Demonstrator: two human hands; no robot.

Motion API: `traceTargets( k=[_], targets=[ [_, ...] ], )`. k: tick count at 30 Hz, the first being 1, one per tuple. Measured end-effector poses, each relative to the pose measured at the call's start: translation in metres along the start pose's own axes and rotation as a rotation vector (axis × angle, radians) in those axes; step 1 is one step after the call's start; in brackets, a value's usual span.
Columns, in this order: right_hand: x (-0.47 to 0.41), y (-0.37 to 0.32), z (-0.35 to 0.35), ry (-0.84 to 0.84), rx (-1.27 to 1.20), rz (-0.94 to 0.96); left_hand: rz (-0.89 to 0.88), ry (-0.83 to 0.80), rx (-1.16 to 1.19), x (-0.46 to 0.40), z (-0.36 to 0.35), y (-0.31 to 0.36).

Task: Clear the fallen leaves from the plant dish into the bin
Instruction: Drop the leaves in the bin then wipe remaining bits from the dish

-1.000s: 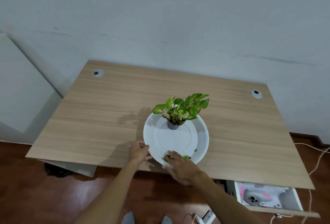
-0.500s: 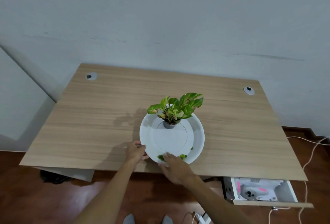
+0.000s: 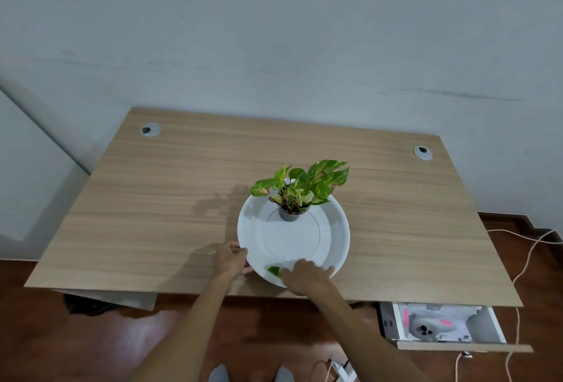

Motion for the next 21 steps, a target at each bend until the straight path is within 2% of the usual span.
traceTargets(
  k=[4, 8, 11, 13, 18, 21],
  targets=[
    [0.013, -0.010, 0.005, -0.027, -0.134, 0.125, -0.001, -0.004, 0.005, 0.001, -0.001, 0.002],
    [-0.012, 0.003, 0.027, 0.181, -0.316, 0.292, 0.003, -0.015, -0.011, 0.002, -0.001, 0.006],
    [-0.011, -0.007, 0.012, 0.163, -0.162, 0.593, -0.002, -0.019, -0.026, 0.004, -0.002, 0.008],
    [-0.004, -0.017, -0.007, 0.147, -0.038, 0.722, -0.016, -0.021, -0.033, 0.005, -0.003, 0.008],
    [0.002, -0.007, -0.015, 0.210, 0.057, 0.791, -0.035, -0.010, -0.036, 0.003, -0.003, 0.011],
    [0.001, 0.003, -0.013, 0.211, 0.034, 0.820, -0.056, -0.006, -0.032, 0.005, -0.004, 0.011]
  ],
)
Point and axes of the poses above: each hand's wrist, its own x-axis away from the middle knuckle, its own z-axis out of the back of the hand, y = z × x, the point moved 6 cm from there along -x, towards the middle knuckle, and after that the axes turned 12 degrees about -z, right-handed, at the moved point
